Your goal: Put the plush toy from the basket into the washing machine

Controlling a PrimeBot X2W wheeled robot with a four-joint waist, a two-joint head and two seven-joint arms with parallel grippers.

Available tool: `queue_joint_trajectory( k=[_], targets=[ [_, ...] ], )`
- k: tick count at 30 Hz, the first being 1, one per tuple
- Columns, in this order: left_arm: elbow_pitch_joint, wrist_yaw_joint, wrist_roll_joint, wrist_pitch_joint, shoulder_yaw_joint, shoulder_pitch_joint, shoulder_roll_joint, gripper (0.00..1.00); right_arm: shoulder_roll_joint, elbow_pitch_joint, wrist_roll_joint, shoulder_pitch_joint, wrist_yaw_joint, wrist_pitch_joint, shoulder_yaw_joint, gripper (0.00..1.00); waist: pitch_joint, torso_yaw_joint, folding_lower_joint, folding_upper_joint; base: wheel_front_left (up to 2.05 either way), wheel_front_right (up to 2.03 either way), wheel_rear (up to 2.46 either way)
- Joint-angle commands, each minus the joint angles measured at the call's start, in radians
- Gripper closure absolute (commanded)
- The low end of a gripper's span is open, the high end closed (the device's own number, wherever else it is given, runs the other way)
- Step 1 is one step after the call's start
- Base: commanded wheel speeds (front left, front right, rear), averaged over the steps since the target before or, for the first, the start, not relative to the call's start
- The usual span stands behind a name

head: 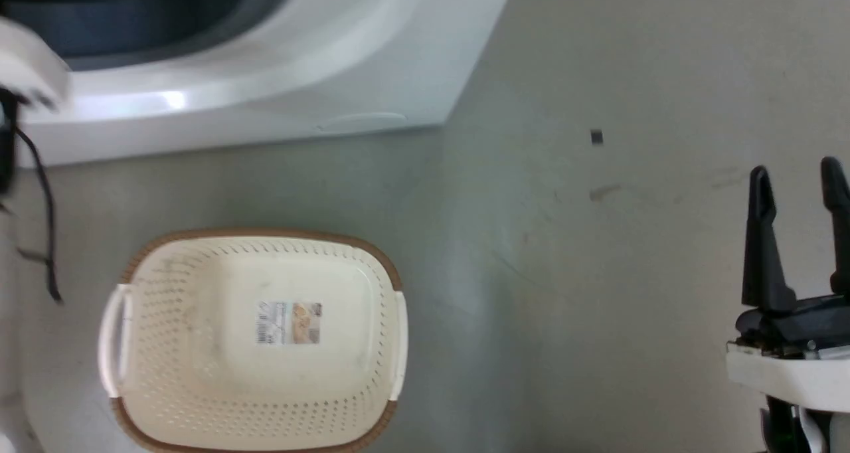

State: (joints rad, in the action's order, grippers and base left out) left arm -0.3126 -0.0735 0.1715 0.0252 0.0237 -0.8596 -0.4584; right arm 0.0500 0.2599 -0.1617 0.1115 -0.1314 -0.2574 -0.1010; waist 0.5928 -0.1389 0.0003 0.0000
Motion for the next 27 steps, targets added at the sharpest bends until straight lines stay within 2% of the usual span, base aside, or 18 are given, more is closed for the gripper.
queue_joint_trajectory(
  k=[1, 6, 10, 16, 22, 27],
  targets=[
    [-0.024, -0.006, -0.009, 0.016, -0.004, -0.063, -0.016, 1.00, 0.000, 0.001, -0.011, 0.022, 0.001, -0.004, -0.007, 0.00, 0.087, -0.055, -0.0003, 0.0000, 0.00, 0.00, 0.00],
    [-0.125, -0.022, -0.043, 0.080, -0.040, -0.263, -0.083, 1.00, 0.000, 0.006, -0.023, 0.056, 0.001, -0.004, -0.011, 0.00, 0.160, -0.083, -0.0003, 0.0000, 0.00, 0.00, 0.00],
    [-0.210, -0.031, -0.058, 0.121, -0.067, -0.393, -0.109, 1.00, 0.000, 0.005, -0.036, 0.073, 0.001, -0.004, -0.003, 0.00, 0.200, -0.098, -0.0003, 0.0000, 0.00, 0.00, 0.00],
    [-0.326, -0.041, -0.098, 0.172, -0.120, -0.509, -0.152, 1.00, 0.000, -0.002, -0.044, 0.088, 0.001, -0.004, 0.023, 0.00, 0.230, -0.120, -0.0003, 0.0000, 0.00, 0.00, 0.00],
    [-0.452, -0.053, -0.071, 0.253, -0.174, -0.574, -0.160, 1.00, 0.000, -0.003, -0.051, 0.091, 0.001, -0.004, 0.027, 0.00, 0.245, -0.131, -0.0003, 0.0000, 0.00, 0.00, 0.00],
    [-0.507, -0.056, -0.053, 0.247, -0.220, -0.583, -0.171, 1.00, 0.000, -0.009, -0.049, 0.093, 0.001, -0.004, 0.026, 0.00, 0.238, -0.130, -0.0003, 0.0000, 0.00, 0.00, 0.00]
  ],
)
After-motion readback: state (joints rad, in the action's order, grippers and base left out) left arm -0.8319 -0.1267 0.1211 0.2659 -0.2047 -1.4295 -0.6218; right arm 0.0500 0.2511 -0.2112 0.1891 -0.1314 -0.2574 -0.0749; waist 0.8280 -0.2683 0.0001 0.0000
